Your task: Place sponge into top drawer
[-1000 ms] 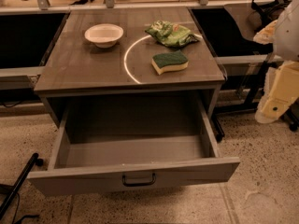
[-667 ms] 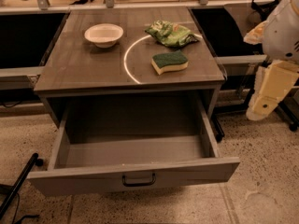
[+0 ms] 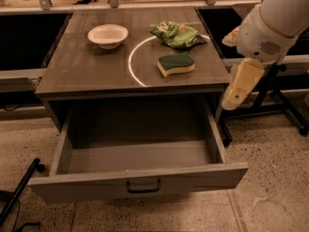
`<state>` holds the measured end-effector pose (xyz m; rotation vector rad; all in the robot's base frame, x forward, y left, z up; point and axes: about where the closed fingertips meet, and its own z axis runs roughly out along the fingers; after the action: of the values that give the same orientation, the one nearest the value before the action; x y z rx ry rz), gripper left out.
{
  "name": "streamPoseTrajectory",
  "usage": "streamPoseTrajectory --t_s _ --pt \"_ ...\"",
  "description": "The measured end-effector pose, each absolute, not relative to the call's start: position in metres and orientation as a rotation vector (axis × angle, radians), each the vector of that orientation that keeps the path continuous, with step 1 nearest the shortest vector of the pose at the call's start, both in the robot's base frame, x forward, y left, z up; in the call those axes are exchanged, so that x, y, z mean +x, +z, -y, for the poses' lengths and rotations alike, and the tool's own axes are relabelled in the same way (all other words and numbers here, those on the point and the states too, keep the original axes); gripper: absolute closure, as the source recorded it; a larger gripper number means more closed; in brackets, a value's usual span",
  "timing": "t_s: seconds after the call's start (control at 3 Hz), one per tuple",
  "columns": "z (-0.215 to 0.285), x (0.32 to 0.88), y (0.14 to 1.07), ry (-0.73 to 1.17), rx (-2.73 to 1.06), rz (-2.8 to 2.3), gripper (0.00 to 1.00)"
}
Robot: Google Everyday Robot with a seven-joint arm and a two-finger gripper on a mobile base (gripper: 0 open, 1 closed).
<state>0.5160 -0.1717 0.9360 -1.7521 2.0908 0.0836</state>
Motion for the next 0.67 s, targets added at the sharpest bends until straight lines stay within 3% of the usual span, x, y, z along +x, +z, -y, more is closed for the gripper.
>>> streamPoseTrajectory --t_s 0.33,0.67 --pt "0.1403 0.5877 0.9027 0.153 -1.725 -2.048 0.0" --pt "0.1394 0.5914 0.9011 0.158 -1.731 -2.04 0.0"
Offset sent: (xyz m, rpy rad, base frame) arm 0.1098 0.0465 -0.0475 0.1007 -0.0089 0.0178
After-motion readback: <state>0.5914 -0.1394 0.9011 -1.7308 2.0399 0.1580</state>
